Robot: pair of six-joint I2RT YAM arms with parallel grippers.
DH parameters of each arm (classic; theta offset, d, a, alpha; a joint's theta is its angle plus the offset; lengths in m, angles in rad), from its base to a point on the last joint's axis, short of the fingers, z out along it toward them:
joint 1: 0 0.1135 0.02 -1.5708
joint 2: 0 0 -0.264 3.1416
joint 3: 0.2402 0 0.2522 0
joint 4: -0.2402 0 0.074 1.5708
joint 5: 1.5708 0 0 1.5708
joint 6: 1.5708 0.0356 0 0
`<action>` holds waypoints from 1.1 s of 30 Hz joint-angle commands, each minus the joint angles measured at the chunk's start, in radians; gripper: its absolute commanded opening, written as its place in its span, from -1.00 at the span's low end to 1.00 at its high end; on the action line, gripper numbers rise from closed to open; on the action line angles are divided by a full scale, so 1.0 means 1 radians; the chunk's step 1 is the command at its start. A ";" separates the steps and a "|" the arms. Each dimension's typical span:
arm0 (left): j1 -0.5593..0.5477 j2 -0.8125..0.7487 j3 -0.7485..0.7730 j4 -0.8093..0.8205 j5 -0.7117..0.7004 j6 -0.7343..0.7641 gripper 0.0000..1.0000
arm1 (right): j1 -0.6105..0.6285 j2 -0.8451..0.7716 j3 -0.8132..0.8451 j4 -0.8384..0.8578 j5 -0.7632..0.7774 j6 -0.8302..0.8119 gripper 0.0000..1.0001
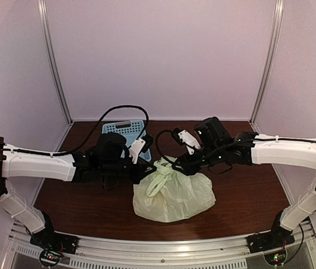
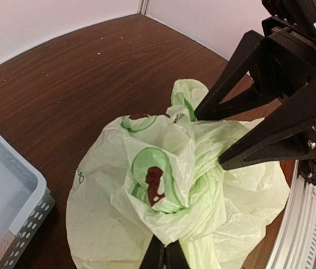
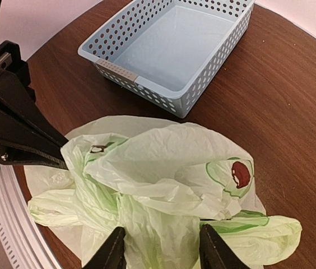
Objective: Untie the knot of the plastic bag and take out the fruit
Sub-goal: Untie the bag handles from the takeout bag.
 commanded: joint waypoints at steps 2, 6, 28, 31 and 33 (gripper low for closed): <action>0.007 -0.025 -0.009 0.039 -0.006 0.004 -1.00 | 0.016 0.032 -0.001 0.024 -0.015 0.012 -0.25; 0.008 -0.026 -0.012 0.036 -0.008 0.004 -1.00 | 0.016 0.026 -0.002 0.031 -0.004 0.013 -0.50; 0.030 -0.049 -0.032 -0.043 -0.191 -0.064 -1.00 | 0.013 -0.072 -0.061 0.022 0.128 0.045 -1.00; 0.034 -0.056 -0.038 -0.044 -0.182 -0.065 -1.00 | 0.012 -0.091 -0.079 0.025 0.138 0.054 -1.00; 0.036 -0.052 -0.035 -0.054 -0.183 -0.062 -1.00 | 0.011 -0.099 -0.088 0.029 0.143 0.058 -1.00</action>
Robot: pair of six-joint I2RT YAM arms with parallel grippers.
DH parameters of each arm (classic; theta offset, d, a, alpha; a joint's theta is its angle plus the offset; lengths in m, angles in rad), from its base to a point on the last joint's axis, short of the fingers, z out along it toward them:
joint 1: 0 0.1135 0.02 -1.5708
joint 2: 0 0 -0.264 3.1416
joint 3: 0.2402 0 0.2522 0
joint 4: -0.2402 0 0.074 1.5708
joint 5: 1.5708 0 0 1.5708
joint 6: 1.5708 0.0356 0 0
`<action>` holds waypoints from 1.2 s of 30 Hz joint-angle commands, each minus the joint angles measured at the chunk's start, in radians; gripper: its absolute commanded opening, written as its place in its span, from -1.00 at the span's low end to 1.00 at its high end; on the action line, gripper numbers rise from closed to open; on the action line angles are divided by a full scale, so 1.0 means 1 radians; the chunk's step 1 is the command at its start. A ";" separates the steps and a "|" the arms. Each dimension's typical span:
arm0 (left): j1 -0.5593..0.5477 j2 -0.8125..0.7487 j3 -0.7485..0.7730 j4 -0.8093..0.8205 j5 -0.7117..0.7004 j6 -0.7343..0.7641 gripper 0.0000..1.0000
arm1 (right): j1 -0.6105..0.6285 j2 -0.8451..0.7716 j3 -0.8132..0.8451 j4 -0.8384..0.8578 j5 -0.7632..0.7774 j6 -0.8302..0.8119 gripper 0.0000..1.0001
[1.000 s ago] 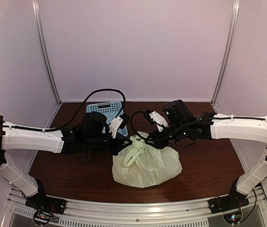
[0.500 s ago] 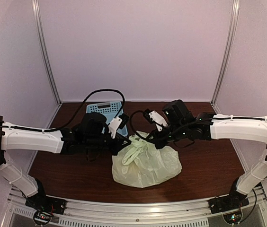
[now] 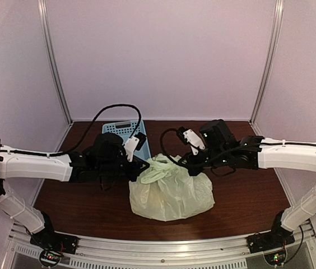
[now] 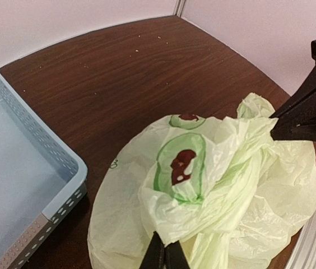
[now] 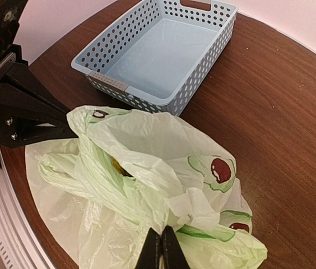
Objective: Untie the knot of the plastic bag and take out the fruit
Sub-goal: Untie the bag handles from the takeout bag.
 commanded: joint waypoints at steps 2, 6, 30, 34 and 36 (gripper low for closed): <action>0.020 -0.021 -0.008 -0.039 -0.059 -0.012 -1.00 | -0.002 -0.043 -0.035 -0.021 0.069 0.025 -1.00; 0.023 -0.028 -0.009 -0.039 -0.050 0.001 -1.00 | -0.004 -0.044 -0.039 -0.010 0.053 0.028 -1.00; 0.022 -0.113 0.153 -0.043 0.376 0.276 -0.10 | -0.006 -0.053 -0.075 0.140 -0.016 0.121 -1.00; 0.022 -0.034 0.183 -0.017 0.425 0.258 -0.14 | -0.005 -0.050 -0.072 0.141 -0.017 0.123 -1.00; 0.022 -0.005 0.197 -0.019 0.439 0.260 -0.14 | -0.007 -0.049 -0.073 0.142 -0.023 0.124 -1.00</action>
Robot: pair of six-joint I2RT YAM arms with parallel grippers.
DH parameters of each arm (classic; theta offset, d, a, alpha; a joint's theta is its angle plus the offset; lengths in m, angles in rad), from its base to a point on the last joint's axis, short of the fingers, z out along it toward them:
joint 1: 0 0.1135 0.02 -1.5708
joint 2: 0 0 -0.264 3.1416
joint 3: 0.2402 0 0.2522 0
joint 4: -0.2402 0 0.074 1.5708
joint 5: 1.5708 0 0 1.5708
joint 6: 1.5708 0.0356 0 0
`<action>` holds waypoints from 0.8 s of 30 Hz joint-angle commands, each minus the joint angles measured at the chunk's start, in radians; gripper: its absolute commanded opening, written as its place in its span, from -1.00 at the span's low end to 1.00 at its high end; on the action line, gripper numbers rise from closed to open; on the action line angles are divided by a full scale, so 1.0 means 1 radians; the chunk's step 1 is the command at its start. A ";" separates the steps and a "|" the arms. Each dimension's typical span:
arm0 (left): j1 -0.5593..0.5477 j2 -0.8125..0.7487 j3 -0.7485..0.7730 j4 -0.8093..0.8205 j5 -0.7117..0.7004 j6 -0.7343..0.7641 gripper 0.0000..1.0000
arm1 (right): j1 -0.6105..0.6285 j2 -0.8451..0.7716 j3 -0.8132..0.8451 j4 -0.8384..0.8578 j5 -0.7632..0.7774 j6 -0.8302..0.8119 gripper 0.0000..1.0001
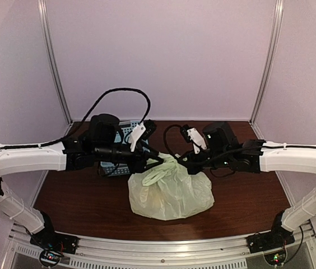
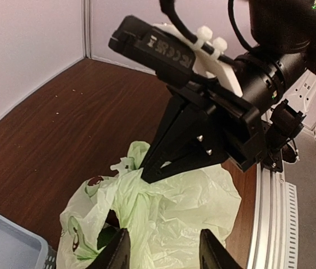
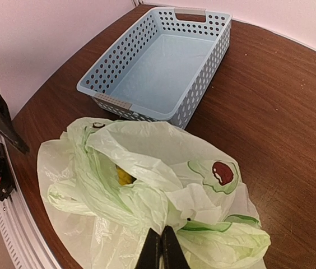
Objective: Untie the knot of the plastic bag and take out the fruit
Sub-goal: Untie the bag handles from the takeout bag.
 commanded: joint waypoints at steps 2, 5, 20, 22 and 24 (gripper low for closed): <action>0.005 0.077 0.058 0.036 0.094 0.007 -0.15 | -0.006 -0.014 -0.009 0.024 -0.017 0.017 -1.00; 0.005 0.117 0.087 -0.002 0.077 0.022 -0.15 | -0.007 -0.013 -0.011 0.024 -0.020 0.017 -1.00; 0.005 0.191 0.128 -0.127 -0.103 0.144 -0.15 | -0.008 0.008 -0.006 0.049 -0.051 0.032 -1.00; 0.005 0.189 0.123 -0.128 -0.107 0.171 -0.15 | -0.007 0.008 -0.006 0.046 -0.051 0.032 -1.00; 0.005 0.190 0.119 -0.129 -0.113 0.178 -0.14 | -0.008 0.008 -0.006 0.045 -0.050 0.032 -1.00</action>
